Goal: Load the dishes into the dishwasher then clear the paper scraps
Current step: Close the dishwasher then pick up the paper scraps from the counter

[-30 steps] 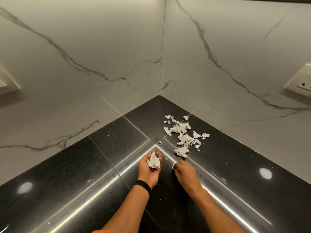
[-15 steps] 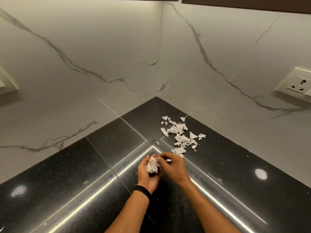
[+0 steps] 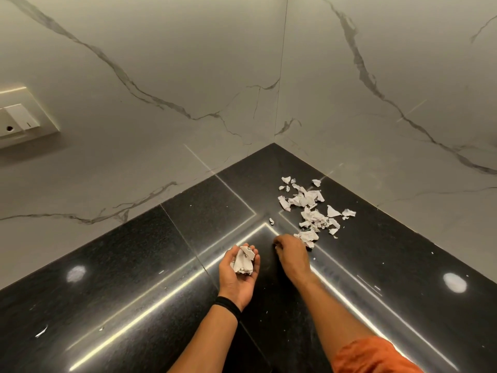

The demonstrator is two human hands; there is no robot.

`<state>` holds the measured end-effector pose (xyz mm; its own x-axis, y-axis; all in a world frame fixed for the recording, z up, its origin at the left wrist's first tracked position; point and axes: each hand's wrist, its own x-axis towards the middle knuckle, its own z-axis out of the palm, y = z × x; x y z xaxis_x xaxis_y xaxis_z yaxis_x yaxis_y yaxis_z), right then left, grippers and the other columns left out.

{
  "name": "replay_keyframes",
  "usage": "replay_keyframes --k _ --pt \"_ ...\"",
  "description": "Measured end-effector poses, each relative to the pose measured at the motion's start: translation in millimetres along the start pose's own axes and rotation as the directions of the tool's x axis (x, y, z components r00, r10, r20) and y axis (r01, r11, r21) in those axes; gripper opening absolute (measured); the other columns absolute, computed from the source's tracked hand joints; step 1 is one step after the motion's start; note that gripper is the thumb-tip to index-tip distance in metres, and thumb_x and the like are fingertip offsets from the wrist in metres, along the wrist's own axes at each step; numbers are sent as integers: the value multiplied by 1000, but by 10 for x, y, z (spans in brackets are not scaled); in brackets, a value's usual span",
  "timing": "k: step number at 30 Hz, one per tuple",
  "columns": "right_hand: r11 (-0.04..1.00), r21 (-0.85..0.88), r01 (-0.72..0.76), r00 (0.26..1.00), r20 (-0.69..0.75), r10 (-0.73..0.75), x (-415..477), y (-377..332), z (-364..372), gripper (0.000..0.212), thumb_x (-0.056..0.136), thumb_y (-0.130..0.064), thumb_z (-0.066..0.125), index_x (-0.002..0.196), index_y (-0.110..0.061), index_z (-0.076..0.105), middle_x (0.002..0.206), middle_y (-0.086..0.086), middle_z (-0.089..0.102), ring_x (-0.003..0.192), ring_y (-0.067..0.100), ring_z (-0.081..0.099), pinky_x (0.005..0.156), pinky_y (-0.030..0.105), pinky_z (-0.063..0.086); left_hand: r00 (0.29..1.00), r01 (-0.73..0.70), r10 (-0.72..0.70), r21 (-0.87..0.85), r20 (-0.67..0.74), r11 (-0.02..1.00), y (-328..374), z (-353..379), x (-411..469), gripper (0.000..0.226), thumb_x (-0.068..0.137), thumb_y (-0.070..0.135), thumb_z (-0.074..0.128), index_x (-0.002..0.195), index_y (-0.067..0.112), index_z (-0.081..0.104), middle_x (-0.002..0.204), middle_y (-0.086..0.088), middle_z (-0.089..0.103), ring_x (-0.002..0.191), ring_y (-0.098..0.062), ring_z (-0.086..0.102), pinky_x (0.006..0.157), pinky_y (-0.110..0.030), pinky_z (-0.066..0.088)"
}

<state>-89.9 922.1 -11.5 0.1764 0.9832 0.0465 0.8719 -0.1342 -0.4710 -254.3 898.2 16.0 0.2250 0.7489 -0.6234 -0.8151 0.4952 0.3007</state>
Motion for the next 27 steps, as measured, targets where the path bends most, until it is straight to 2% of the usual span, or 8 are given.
replay_keyframes --k 3,5,8,10,16,21,24,27 --pt "1000 15 -4 1000 -8 4 29 72 78 18 87 -3 54 87 -11 70 87 5 71 82 26 65 74 42 53 1000 -21 22 20 -15 1000 10 1 46 26 93 23 60 101 -1 69 97 -18 70 94 -28 67 92 -38 53" --pt "966 243 -91 995 -16 98 -1 45 41 14 90 -6 61 92 -17 71 86 -1 72 81 17 67 76 37 55 999 -22 22 30 -25 999 -5 31 68 27 94 24 59 100 0 69 96 -18 70 93 -27 67 90 -38 53" --pt "745 659 -104 987 -23 158 -116 -167 -185 21 87 -4 72 94 -24 71 88 -5 73 82 7 69 79 23 55 999 -22 23 33 -45 999 -74 105 141 30 96 30 56 99 2 68 91 -15 70 85 -25 67 79 -34 56" --pt "656 755 -26 995 -46 92 -215 -323 -328 19 86 -2 74 96 -17 72 89 -2 75 86 9 71 81 21 56 999 -3 4 38 -42 999 -142 147 212 31 96 34 55 99 6 68 90 -11 69 81 -23 67 71 -32 55" --pt "716 697 33 999 -40 -7 -311 -358 -423 18 88 -6 69 100 -18 75 95 -8 76 94 8 72 86 25 56 999 47 -48 25 12 999 -301 289 388 36 95 36 56 110 5 66 106 -18 67 100 -33 66 103 -46 47" --pt "587 809 -36 975 -99 197 -152 -185 -561 24 89 8 64 96 -13 74 92 4 77 94 18 73 87 31 58 996 92 -91 -37 7 995 -309 388 400 35 97 33 54 112 3 64 103 -15 66 90 -25 66 72 -33 59" --pt "725 678 -122 943 -148 297 -17 85 -597 21 91 -1 68 99 -19 74 95 -6 76 92 7 70 87 33 59 996 91 -91 -58 1 994 -290 403 398 42 97 32 57 126 2 61 115 -16 63 97 -26 66 83 -36 58" --pt "956 261 -137 972 -150 181 -29 379 -563 28 89 -12 71 116 -21 73 114 -6 71 106 11 63 95 29 48 994 105 -105 -62 -3 993 -278 359 441 43 96 32 58 125 0 62 113 -17 65 98 -27 66 88 -38 55"
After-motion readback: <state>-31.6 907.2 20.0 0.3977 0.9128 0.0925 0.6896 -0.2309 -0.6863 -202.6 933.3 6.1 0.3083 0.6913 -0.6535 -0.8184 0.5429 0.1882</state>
